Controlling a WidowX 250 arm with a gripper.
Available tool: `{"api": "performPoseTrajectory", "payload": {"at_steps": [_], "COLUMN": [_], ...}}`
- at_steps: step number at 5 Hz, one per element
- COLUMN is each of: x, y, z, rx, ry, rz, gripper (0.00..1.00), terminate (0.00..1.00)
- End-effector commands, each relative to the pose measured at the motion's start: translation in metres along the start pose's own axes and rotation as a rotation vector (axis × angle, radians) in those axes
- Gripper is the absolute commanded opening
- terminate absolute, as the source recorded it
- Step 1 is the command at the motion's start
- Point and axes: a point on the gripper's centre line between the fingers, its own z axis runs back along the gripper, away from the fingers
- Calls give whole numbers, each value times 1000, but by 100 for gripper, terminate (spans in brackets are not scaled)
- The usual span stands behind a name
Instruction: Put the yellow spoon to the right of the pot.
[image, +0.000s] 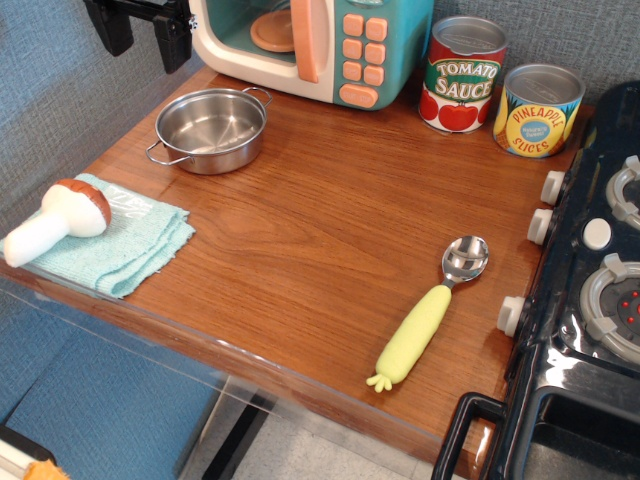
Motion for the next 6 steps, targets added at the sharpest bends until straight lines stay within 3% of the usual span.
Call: {"api": "performPoseTrajectory", "payload": {"at_steps": [1,2,3,4,6], "x": [0,-7,-20,-49,-102], "y": [0,-15,-63,-112,-209], "z": [0,7,24,24,1], "rx": [0,-8,-34,-40,12], "ry": [0,-29,-55,-54,-18], "rz": [0,-59,-152,-255,-369], "gripper": [100,100,100,100,100], "terminate": [0,0,0,0,0]}}
